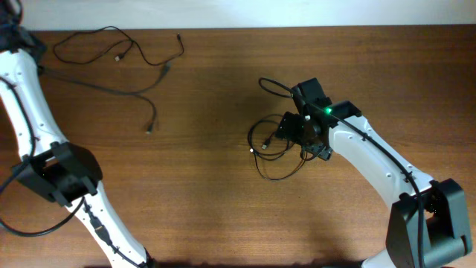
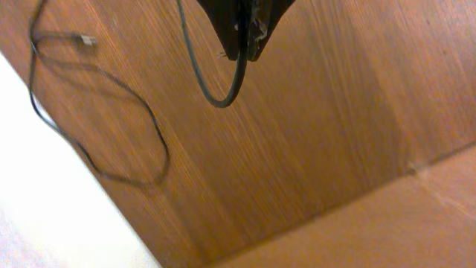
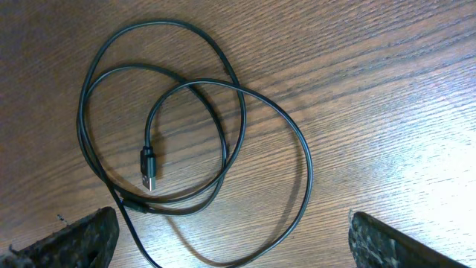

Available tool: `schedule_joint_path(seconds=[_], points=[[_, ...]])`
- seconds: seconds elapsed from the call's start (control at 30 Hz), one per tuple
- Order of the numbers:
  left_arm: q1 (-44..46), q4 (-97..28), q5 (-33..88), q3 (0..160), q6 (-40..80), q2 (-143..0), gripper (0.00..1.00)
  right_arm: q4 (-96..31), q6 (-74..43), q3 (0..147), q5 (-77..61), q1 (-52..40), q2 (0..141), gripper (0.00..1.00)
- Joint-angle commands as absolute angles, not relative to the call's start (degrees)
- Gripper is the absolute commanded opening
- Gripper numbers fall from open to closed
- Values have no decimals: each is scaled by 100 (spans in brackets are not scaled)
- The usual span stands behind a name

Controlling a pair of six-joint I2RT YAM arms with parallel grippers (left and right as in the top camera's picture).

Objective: Untangle cables

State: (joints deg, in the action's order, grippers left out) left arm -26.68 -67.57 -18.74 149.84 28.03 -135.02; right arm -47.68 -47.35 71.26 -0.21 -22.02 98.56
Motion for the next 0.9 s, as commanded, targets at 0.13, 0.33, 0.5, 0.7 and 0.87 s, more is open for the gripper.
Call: schedule_joint_path(seconds=[0.13, 0.33, 0.5, 0.7, 0.87], points=[[-3286, -6490, -2211, 15004, 2724, -14011, 82, -4753, -4698, 7091, 71, -2211, 9887, 98], [-3479, -6530, -2206, 15004, 2215, -14239, 99, -4689, -4698, 7089, 71, -2213, 9887, 99], [-3354, -6667, -1094, 15004, 2215, -14239, 99, -4687, -4696, 7076, 69, -2213, 9887, 98], [-2877, -6956, 478, 15004, 2220, -14276, 95, -4689, -4696, 7070, 69, -2213, 9887, 98], [-2176, -7126, 471, 14969, 2222, -14424, 99, -4737, -4696, 7065, 69, -2213, 9887, 98]])
